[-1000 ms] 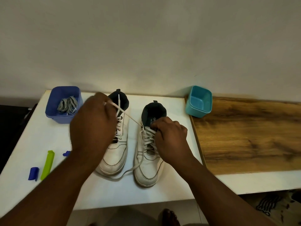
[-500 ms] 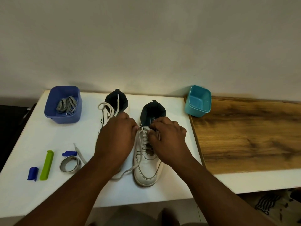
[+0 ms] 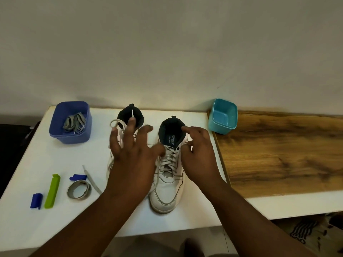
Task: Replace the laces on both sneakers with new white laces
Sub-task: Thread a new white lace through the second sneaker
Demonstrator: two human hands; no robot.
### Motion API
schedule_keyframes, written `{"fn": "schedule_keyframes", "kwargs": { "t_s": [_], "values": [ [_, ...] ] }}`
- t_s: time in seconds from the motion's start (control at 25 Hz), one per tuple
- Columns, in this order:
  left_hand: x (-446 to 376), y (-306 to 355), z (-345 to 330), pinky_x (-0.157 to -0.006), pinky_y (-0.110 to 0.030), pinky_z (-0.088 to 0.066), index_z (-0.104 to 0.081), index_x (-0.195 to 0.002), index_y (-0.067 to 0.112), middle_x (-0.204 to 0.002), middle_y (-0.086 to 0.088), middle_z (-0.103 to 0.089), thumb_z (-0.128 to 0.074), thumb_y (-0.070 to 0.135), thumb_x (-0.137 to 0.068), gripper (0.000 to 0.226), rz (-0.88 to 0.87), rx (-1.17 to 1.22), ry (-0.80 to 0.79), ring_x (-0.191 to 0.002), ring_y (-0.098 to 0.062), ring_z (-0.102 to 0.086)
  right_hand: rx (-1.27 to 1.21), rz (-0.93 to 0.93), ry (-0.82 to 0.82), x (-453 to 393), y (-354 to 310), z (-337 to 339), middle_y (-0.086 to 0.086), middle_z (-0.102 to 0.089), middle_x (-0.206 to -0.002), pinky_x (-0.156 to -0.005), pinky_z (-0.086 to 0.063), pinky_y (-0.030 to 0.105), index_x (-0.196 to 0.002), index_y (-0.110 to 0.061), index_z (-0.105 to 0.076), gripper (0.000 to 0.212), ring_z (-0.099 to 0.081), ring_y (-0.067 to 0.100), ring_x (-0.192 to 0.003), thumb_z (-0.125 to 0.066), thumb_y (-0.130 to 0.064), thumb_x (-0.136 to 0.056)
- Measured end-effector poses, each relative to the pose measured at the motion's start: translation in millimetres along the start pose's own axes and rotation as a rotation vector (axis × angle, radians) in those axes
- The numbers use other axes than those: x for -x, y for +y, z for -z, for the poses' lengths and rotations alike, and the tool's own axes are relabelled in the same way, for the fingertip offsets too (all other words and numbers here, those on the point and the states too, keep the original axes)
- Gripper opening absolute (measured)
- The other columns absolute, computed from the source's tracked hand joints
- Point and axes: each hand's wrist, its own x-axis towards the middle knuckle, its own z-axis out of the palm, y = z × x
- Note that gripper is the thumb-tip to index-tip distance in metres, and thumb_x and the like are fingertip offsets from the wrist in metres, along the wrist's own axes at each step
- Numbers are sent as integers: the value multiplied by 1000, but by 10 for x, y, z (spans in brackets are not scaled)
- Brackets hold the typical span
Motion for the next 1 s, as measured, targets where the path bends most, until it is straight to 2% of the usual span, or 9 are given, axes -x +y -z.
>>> {"fn": "schedule_keyframes", "kwargs": {
  "t_s": [0.16, 0.28, 0.4, 0.48, 0.56, 0.64, 0.8, 0.88, 1.0],
  "values": [
    [4, 22, -44, -117, -69, -6, -73, -91, 40, -147, -8, -48, -87, 36, -70, 25, -67, 30, -16, -151, -42, -18, -66, -59, 55, 4, -12, -6, -8, -40, -144, -98, -56, 33, -139, -33, -56, 47, -53, 11, -125, -60, -11, -97],
    [-66, -26, 4, -119, -61, -2, -66, -97, 40, -139, 3, -50, -60, 46, -88, 13, 18, 209, 97, -152, -31, -19, -95, 7, 62, 14, -91, 23, -12, -50, -122, -86, -56, 30, -112, -33, -66, 13, -57, 2, -106, -63, -33, -100],
    [-111, -19, 38, -118, -60, -8, -65, -105, 30, -130, 2, -59, -43, 45, -91, 31, 110, 363, 208, -146, -27, -30, -264, 84, -310, 34, -153, 30, 5, -63, -94, -71, -53, 37, -97, -24, -69, 35, -62, 14, -81, -55, -55, -98],
    [-112, -26, 74, -118, -60, -11, -67, -111, 25, -130, -2, -62, -38, 44, -92, 40, 157, 399, 282, -143, -28, -35, -424, 77, -656, 88, -196, 33, 26, -60, -89, -65, -47, 41, -101, -8, -69, 44, -53, 28, -71, -55, -50, -100],
    [-111, -66, 143, -119, -58, -11, -65, -113, 25, -128, 0, -63, -35, 37, -95, 37, 247, 485, 337, -142, -25, -37, -444, 74, -834, 99, -219, 75, 28, -63, -92, -65, -44, 36, -103, -5, -68, 30, -53, 28, -74, -62, -34, -102],
    [-124, -133, 174, -119, -60, -12, -63, -109, 27, -117, 6, -64, -35, 28, -95, 32, 321, 608, 381, -138, -26, -43, -386, 60, -708, 45, -183, 108, 14, -72, -91, -65, -50, 32, -100, -12, -68, 12, -63, 23, -75, -63, -23, -103],
    [-130, -183, 115, -112, -66, -24, -61, -90, 36, -94, 10, -68, -33, 28, -91, 30, 291, 687, 329, -108, -24, -62, -323, 78, 141, -109, -6, 145, -5, -70, -86, -73, -60, 40, -102, -22, -69, 11, -68, 12, -81, -60, -16, -103],
    [-101, -132, 70, -116, -61, -18, -61, -86, 38, -89, 11, -69, -28, 33, -88, 33, 292, 638, 280, -107, -17, -60, -280, 146, 282, -117, 10, 143, -7, -69, -94, -76, -59, 38, -112, -20, -70, 14, -66, 12, -86, -60, -15, -103],
    [-100, -172, 55, -118, -54, -12, -65, -86, 35, -92, 13, -69, -28, 33, -90, 37, 328, 592, 301, -111, -15, -58, -150, 190, 334, -81, -15, 119, -10, -68, -102, -82, -56, 36, -118, -21, -70, 19, -64, 10, -97, -54, -21, -107]
  ]
}}
